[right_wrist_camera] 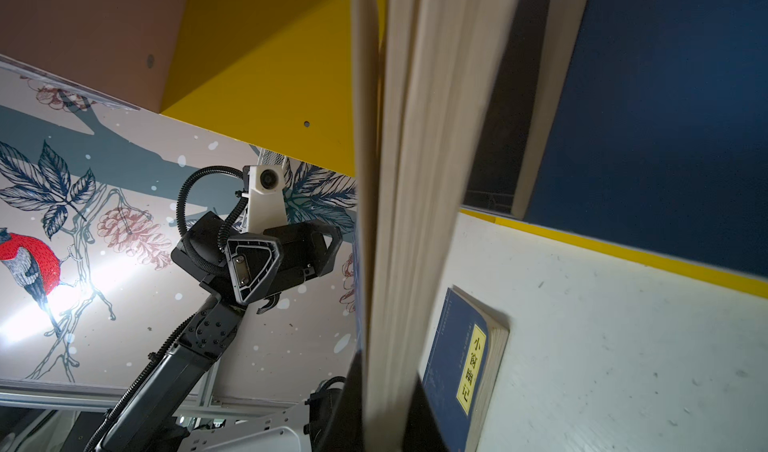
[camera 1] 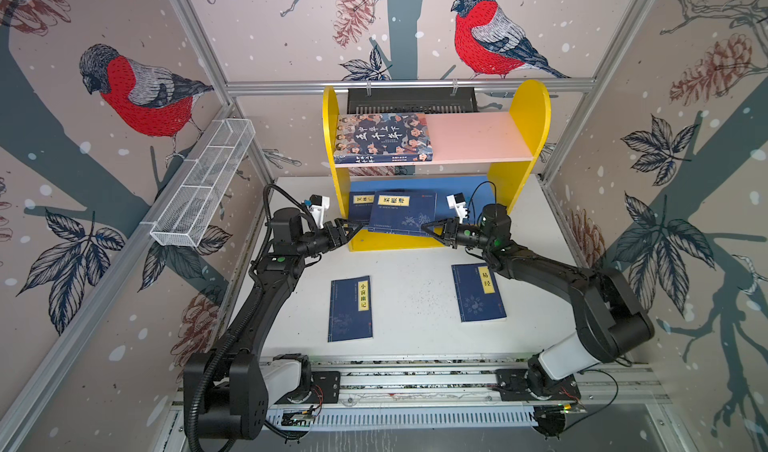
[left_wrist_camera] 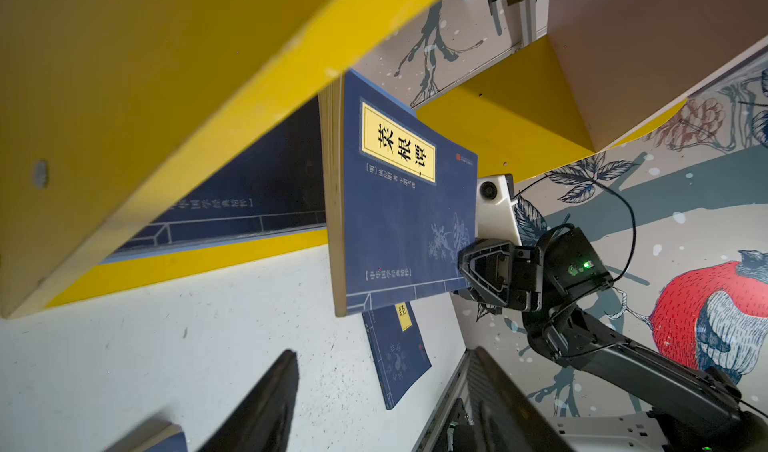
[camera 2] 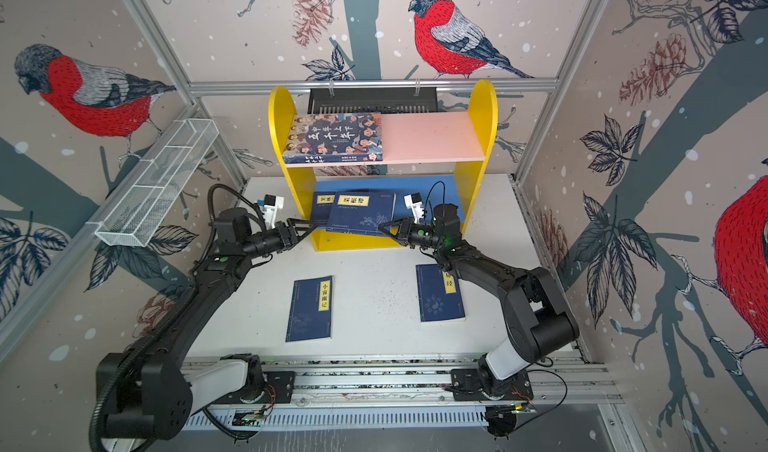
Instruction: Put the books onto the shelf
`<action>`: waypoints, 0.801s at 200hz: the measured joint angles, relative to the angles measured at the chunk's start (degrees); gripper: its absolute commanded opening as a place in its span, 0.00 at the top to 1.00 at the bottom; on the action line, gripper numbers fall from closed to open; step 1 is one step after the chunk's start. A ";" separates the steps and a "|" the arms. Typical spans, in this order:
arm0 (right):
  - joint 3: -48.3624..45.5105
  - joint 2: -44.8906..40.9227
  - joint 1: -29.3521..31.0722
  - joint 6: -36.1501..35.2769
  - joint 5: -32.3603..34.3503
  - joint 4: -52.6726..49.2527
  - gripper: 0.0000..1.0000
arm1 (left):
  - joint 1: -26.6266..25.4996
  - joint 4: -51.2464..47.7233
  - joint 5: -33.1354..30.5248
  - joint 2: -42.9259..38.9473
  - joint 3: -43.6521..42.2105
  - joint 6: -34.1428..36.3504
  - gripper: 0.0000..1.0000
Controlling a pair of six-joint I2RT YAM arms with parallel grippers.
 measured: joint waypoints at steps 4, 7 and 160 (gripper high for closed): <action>0.63 0.46 0.00 -0.39 -0.22 -0.55 0.98 | 0.00 -0.44 0.02 0.00 0.00 0.39 0.36; 1.27 0.83 -0.02 -0.92 -0.39 -1.11 0.98 | 0.00 -0.68 0.04 0.00 0.00 0.63 0.36; 19.61 18.38 -0.15 -4.07 -4.57 -5.73 0.97 | 0.04 -2.89 4.87 -0.26 1.73 5.03 0.36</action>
